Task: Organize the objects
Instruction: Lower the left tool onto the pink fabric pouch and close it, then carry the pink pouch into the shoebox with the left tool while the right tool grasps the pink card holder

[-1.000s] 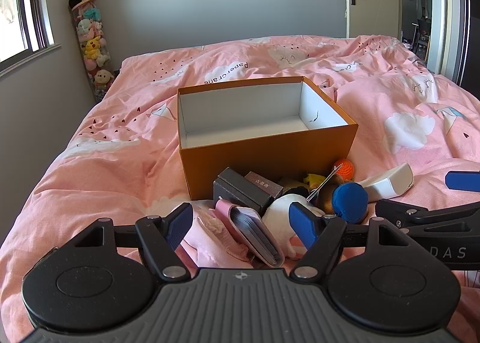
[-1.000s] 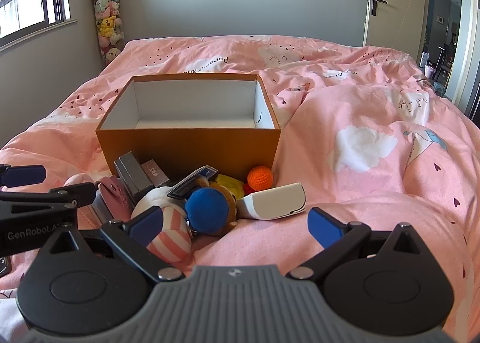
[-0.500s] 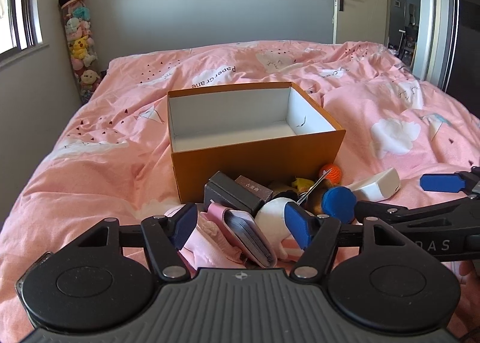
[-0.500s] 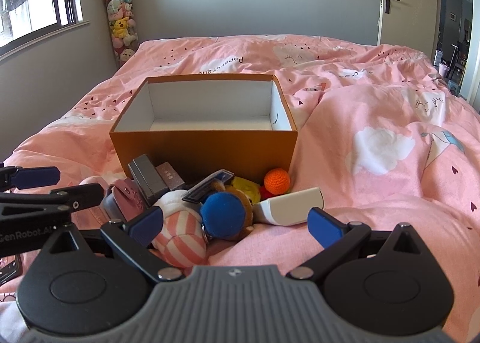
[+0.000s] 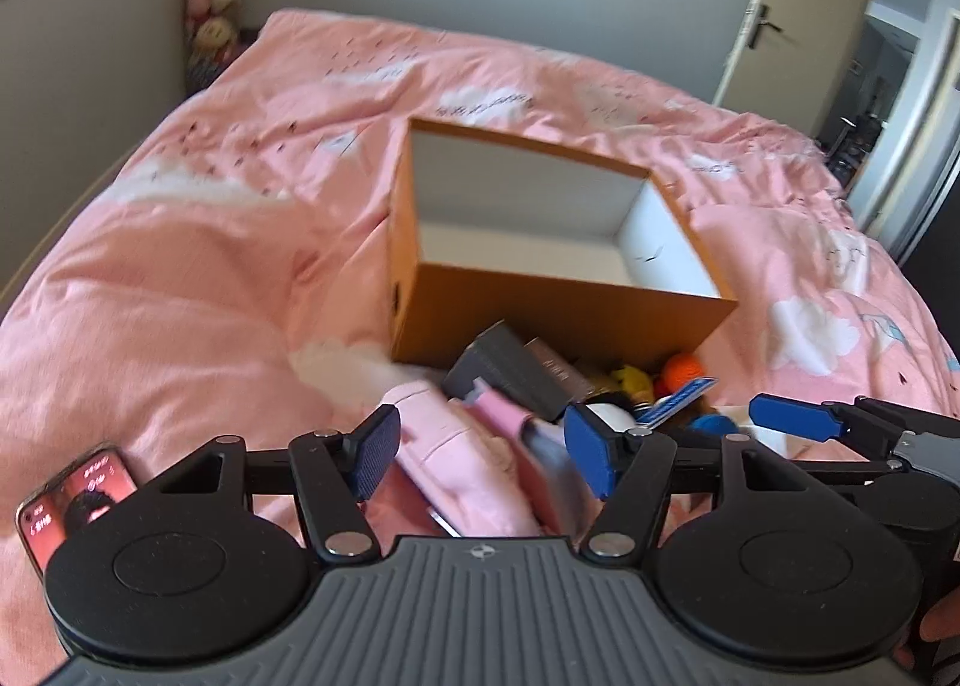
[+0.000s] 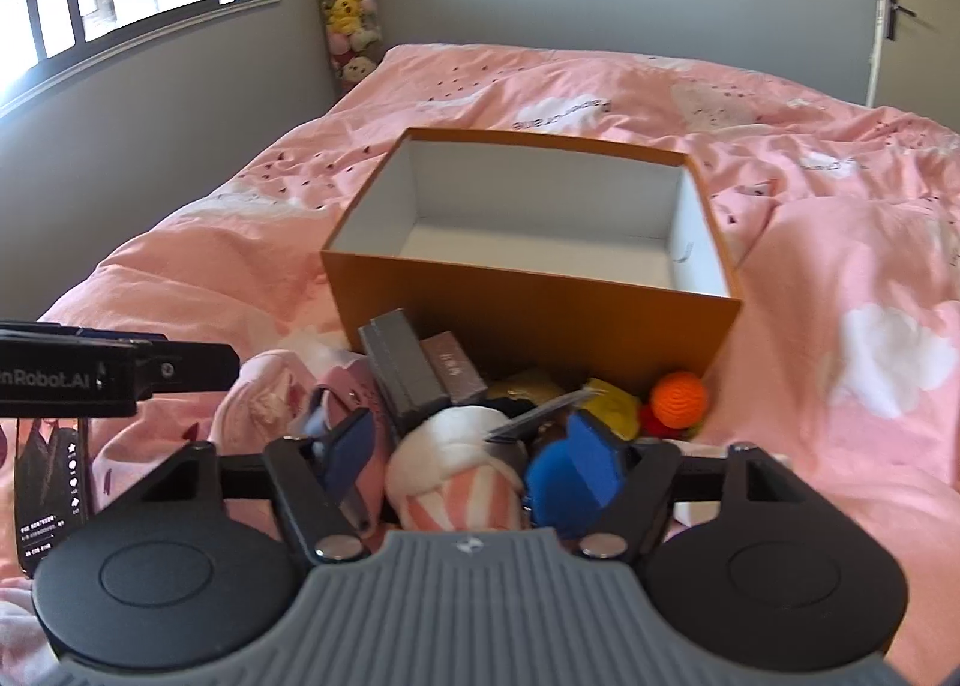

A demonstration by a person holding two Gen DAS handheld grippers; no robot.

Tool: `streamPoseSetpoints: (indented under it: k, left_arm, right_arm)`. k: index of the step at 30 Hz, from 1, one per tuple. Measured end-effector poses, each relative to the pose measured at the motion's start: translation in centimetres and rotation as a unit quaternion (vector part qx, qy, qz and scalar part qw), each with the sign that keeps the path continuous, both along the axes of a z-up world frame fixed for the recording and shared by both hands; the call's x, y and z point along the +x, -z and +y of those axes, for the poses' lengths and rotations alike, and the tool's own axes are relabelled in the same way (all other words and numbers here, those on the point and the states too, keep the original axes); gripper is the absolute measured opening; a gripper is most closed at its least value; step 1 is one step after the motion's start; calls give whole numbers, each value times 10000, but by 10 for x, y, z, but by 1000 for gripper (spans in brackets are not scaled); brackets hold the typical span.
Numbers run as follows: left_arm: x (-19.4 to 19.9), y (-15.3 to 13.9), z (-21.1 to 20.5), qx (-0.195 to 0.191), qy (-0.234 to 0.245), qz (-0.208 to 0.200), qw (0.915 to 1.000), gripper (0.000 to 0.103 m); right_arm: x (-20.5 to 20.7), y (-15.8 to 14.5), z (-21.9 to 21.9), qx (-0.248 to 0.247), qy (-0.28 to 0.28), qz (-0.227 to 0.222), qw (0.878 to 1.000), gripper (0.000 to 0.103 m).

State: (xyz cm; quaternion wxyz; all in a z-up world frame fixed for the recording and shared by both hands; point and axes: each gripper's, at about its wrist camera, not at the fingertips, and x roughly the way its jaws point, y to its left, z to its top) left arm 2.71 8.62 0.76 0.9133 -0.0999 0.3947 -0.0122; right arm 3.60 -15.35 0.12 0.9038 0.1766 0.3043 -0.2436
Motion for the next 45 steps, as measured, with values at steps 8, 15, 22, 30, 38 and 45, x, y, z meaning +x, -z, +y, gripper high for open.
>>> streamPoseSetpoints:
  k: [8, 15, 22, 30, 38, 45]
  left_arm:
    - [25, 20, 42, -1106, -655, 774, 9887, 70]
    - [43, 43, 59, -1812, -910, 1338, 9700, 68]
    - [48, 54, 56, -1899, -1012, 1503, 9649, 67]
    - [47, 61, 38, -1677, -670, 1541, 9714, 64]
    - [37, 47, 22, -1315, -311, 1179, 9838, 39]
    - [30, 9, 18, -1096, -131, 543, 9924, 35]
  right_arm:
    - [49, 4, -11, 523, -607, 75, 9968, 51]
    - [86, 13, -6, 827, -1176, 354, 9890, 44]
    - [107, 27, -10, 819, -1472, 766, 9827, 32]
    - [84, 38, -20, 1206, -1405, 917, 9784, 25]
    - [57, 36, -25, 1509, -1134, 526, 9806, 20]
    - [44, 0, -29, 1227, -1109, 51, 9862, 19]
